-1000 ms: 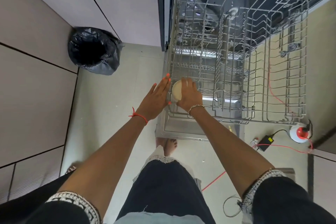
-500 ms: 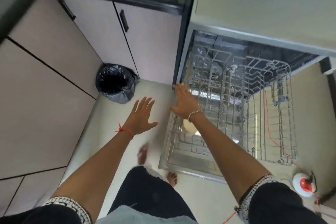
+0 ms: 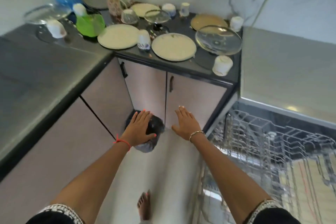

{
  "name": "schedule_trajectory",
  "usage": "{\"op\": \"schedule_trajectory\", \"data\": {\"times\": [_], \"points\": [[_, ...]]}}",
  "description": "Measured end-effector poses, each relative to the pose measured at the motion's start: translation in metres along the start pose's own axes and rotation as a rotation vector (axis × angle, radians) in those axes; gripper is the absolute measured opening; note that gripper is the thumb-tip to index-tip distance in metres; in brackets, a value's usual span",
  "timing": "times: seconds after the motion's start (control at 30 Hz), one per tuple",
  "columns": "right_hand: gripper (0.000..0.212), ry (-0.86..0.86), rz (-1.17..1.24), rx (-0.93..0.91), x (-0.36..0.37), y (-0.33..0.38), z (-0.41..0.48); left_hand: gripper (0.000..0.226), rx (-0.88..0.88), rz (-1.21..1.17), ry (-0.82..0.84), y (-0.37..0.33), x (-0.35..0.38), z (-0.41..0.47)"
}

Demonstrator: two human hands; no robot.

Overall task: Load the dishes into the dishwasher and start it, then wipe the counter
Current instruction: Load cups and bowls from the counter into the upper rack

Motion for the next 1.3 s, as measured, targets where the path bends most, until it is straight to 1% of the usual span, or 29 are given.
{"op": "schedule_trajectory", "data": {"times": [0.17, 0.3, 0.43, 0.5, 0.6, 0.73, 0.8, 0.9, 0.93, 1.13, 1.3], "points": [[0.070, -0.101, 0.006, -0.039, -0.049, 0.043, 0.058, 0.120, -0.064, -0.002, -0.095, 0.079, -0.052, 0.016], [0.067, -0.168, 0.018, -0.100, -0.088, 0.065, 0.100, 0.117, -0.120, -0.024, -0.158, 0.129, -0.087, 0.030], [0.068, -0.260, 0.015, -0.174, -0.127, 0.079, 0.146, 0.132, -0.158, -0.061, -0.219, 0.173, -0.114, 0.049], [0.066, -0.306, 0.010, -0.215, -0.149, 0.085, 0.171, 0.128, -0.188, -0.075, -0.244, 0.193, -0.126, 0.060], [0.062, -0.356, 0.020, -0.262, -0.180, 0.095, 0.211, 0.113, -0.260, -0.108, -0.261, 0.224, -0.143, 0.076], [0.057, -0.354, 0.046, -0.350, -0.219, 0.114, 0.257, 0.111, -0.328, -0.128, -0.247, 0.262, -0.158, 0.093], [0.053, -0.368, 0.036, -0.412, -0.242, 0.123, 0.280, 0.106, -0.370, -0.134, -0.263, 0.281, -0.164, 0.101], [0.050, -0.406, 0.000, -0.469, -0.274, 0.135, 0.311, 0.086, -0.450, -0.182, -0.281, 0.304, -0.174, 0.113], [0.049, -0.412, -0.015, -0.480, -0.284, 0.140, 0.321, 0.082, -0.467, -0.200, -0.288, 0.311, -0.177, 0.117], [0.050, -0.385, -0.071, -0.511, -0.327, 0.169, 0.383, 0.084, -0.524, -0.275, -0.304, 0.357, -0.200, 0.140], [0.048, -0.375, -0.017, -0.497, -0.355, 0.192, 0.439, 0.087, -0.532, -0.340, -0.279, 0.409, -0.224, 0.161]]}}
Point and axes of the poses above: each hand's wrist, its own z-axis towards the middle knuckle, its own x-axis out of the palm, y = z × x, the point moved 2 cm from there along z, towards the middle knuckle, and after that the axes turned 15 degrees about y, right-handed, at the moved point
